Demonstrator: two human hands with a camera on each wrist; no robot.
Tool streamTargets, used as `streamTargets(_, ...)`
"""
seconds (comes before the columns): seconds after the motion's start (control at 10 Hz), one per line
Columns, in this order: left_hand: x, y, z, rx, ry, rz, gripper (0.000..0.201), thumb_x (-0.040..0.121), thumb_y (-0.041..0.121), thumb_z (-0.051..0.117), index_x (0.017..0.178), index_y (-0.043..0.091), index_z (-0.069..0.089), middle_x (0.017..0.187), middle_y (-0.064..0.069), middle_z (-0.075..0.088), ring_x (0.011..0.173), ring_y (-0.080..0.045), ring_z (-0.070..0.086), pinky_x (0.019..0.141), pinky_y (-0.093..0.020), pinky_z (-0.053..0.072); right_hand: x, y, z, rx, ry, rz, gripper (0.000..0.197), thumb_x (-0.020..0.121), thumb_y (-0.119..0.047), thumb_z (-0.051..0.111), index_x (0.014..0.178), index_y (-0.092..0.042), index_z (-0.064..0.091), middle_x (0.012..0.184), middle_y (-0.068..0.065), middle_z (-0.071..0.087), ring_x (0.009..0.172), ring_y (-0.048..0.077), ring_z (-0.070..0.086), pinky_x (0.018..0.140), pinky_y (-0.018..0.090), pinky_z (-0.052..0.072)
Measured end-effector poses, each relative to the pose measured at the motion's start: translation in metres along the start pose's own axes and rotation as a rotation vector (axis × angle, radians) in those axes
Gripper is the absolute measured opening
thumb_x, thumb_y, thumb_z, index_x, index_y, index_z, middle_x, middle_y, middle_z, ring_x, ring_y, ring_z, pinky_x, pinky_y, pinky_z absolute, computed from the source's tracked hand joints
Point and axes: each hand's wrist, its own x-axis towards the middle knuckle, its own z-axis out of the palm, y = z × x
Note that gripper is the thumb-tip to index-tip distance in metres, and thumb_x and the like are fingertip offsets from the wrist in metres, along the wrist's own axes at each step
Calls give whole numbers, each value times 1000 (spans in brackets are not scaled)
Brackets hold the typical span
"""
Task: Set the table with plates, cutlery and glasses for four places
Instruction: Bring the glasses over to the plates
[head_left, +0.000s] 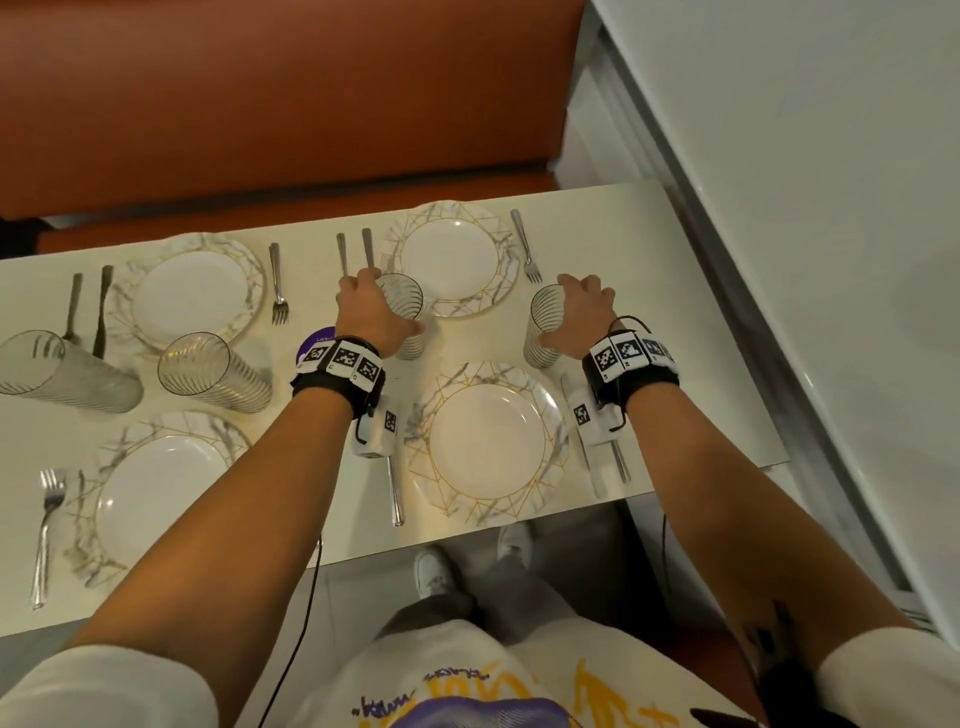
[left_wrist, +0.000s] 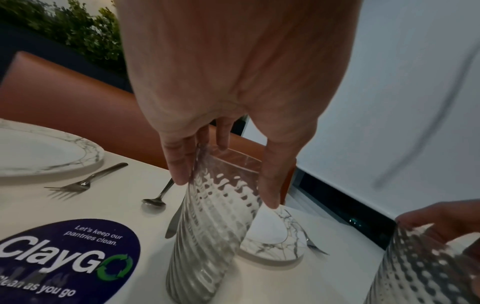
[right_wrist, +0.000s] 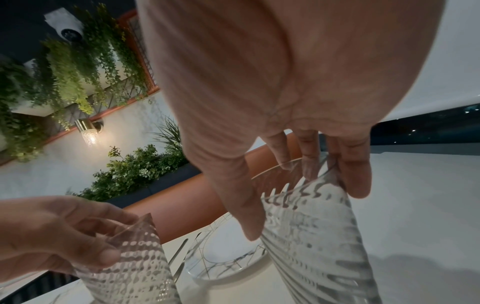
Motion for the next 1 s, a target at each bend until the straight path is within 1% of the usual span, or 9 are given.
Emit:
streamTargets(0.2,-2,-2,6,20,29,-5,99,76,24,92,154,9,33,154,-15,33,143,-36,39,117,-52,41,5,-6,-1,-24,-37,13,84,80,-29,81,148,-12,34,141,16,42,129,34,41,103,38,40)
streamTargets(0.3,-1,-2,7,21,24,-11,98,77,22,90,155,8,31,155,-15,34,142,-37,41,116,-52,43,7,-4,-1,-23,-60,8,85,80,-30,80,148,-11,33,141,16,42,129,34,42,107,39,39)
streamTargets(0.5,2,-3,6,24,13,8,98,79,18,88,156,7,29,156,-17,33,144,-38,38,116,-52,42,8,0,0,18,-78,-4,87,79,-31,80,148,-11,32,142,15,41,130,35,40,105,41,41)
streamTargets(0.6,0,-2,5,24,10,18,98,79,18,89,156,6,29,155,-18,34,143,-38,39,116,-51,42,6,1,1,45,-85,-19,89,77,-32,80,149,-13,30,142,15,40,131,36,38,103,43,42)
streamTargets(0.7,0,-4,5,15,5,25,101,78,18,89,157,7,27,155,-18,34,143,-38,40,116,-51,42,5,4,4,73,-64,-38,89,77,-30,79,149,-14,30,141,14,39,132,36,36,99,43,43)
streamTargets(0.8,-4,-4,0,6,-11,20,112,75,22,93,159,8,21,157,-19,31,145,-39,38,117,-52,40,0,3,2,65,-59,-50,92,75,-35,81,149,-14,30,141,14,40,130,35,38,98,44,44)
streamTargets(0.9,-6,-7,-6,-20,-45,2,129,68,35,97,163,10,13,162,-19,25,147,-41,35,119,-54,38,0,2,0,-4,-48,-38,106,67,-59,82,148,-14,30,140,14,42,128,34,40,97,47,46)
streamTargets(1.0,-9,-12,-12,-53,-53,-20,140,60,53,96,164,16,10,165,-17,22,150,-40,32,119,-58,37,3,2,-6,-23,-11,-45,112,63,-74,76,146,-13,32,141,14,42,128,34,39,100,48,41)
